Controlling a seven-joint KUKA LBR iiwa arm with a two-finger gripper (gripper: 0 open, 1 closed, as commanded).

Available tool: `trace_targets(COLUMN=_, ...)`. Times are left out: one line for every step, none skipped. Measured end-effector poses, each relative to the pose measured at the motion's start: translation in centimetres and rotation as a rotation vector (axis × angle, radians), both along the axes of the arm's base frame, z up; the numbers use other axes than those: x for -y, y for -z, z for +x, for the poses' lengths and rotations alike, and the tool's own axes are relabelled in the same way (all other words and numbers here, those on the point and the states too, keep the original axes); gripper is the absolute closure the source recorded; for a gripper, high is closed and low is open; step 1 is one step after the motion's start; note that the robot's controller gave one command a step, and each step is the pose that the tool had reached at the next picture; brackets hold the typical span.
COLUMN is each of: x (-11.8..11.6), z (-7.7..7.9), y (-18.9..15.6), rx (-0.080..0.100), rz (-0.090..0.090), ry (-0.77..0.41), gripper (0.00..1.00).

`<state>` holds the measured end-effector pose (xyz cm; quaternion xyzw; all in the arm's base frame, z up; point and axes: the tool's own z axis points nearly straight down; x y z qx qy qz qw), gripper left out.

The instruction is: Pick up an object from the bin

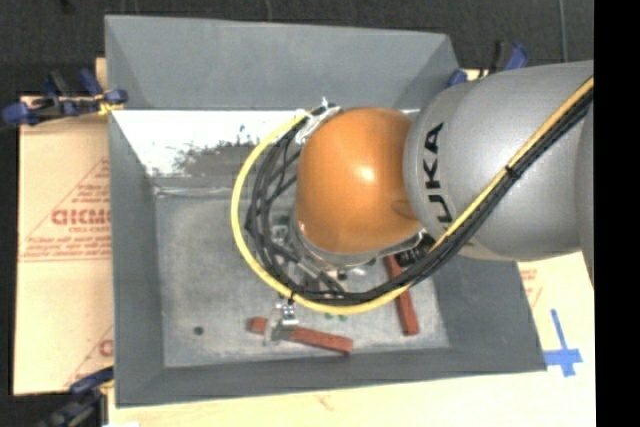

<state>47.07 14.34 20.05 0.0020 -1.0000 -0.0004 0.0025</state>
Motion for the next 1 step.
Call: trace_targets(x=0.04, z=0.18, y=-0.29, rx=0.007, rz=0.001, ry=0.003, gripper=0.00)
